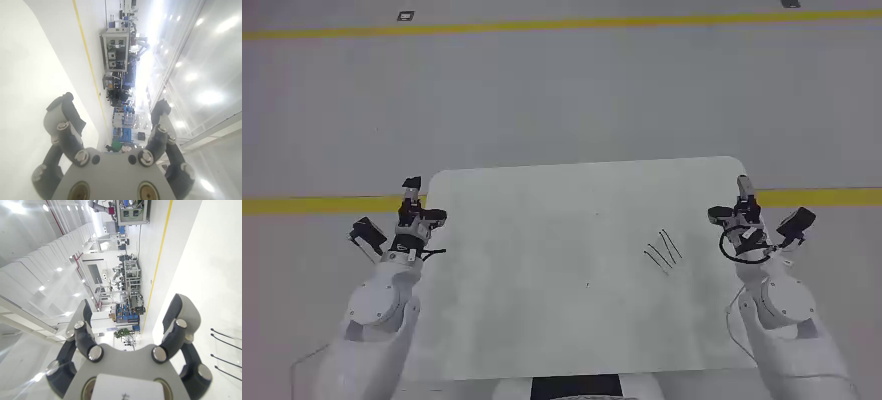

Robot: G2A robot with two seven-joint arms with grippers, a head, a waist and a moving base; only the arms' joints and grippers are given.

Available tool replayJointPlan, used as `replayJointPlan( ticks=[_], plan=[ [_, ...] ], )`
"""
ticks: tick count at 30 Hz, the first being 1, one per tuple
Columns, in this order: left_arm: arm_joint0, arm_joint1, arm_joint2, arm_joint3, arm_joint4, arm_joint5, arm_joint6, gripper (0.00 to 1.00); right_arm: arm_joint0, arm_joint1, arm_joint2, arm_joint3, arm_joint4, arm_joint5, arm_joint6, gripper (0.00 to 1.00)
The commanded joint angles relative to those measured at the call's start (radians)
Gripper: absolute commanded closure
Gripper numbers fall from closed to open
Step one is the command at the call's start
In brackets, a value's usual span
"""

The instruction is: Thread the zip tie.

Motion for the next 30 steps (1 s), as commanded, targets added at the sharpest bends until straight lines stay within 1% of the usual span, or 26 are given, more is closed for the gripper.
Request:
replayJointPlan(
  ticks=[1, 2, 4, 6, 10, 11, 12, 14, 24, 26, 27, 30],
  plan=[
    [0.0, 0.0, 0.0, 0.0, 0.0, 0.0, 0.0, 0.0, 0.006, 0.001, 0.002, -0.013, -0.019, -0.018, 0.015, 0.0],
    [0.0, 0.0, 0.0, 0.0, 0.0, 0.0, 0.0, 0.0, 0.009, 0.003, 0.005, -0.015, -0.038, -0.036, 0.03, 0.0],
    [0.0, 0.0, 0.0, 0.0, 0.0, 0.0, 0.0, 0.0, 0.015, 0.007, 0.024, 0.017, -0.085, -0.117, 0.103, 0.0],
    [0.0, 0.0, 0.0, 0.0, 0.0, 0.0, 0.0, 0.0, 0.029, 0.012, 0.039, 0.04, -0.121, -0.172, 0.174, 0.0],
    [0.0, 0.0, 0.0, 0.0, 0.0, 0.0, 0.0, 0.0, 0.055, 0.026, 0.056, 0.095, -0.237, -0.27, 0.358, 0.0],
    [0.0, 0.0, 0.0, 0.0, 0.0, 0.0, 0.0, 0.0, 0.059, 0.031, 0.053, 0.102, -0.304, -0.317, 0.43, 0.0],
    [0.0, 0.0, 0.0, 0.0, 0.0, 0.0, 0.0, 0.0, 0.057, 0.036, 0.051, 0.102, -0.357, -0.34, 0.487, 0.0],
    [0.0, 0.0, 0.0, 0.0, 0.0, 0.0, 0.0, 0.0, 0.056, 0.038, 0.06, 0.096, -0.379, -0.34, 0.495, 0.0],
    [0.0, 0.0, 0.0, 0.0, 0.0, 0.0, 0.0, 0.0, 0.056, 0.038, 0.06, 0.096, -0.379, -0.34, 0.495, 0.0],
    [0.0, 0.0, 0.0, 0.0, 0.0, 0.0, 0.0, 0.0, 0.084, 0.044, 0.084, 0.061, -0.424, -0.34, 0.516, 0.0],
    [0.0, 0.0, 0.0, 0.0, 0.0, 0.0, 0.0, 0.0, 0.108, 0.05, 0.108, 0.062, -0.466, -0.34, 0.545, 0.0],
    [0.0, 0.0, 0.0, 0.0, 0.0, 0.0, 0.0, 0.0, 0.181, 0.067, 0.116, 0.074, -0.54, -0.34, 0.673, 0.0]
  ],
)
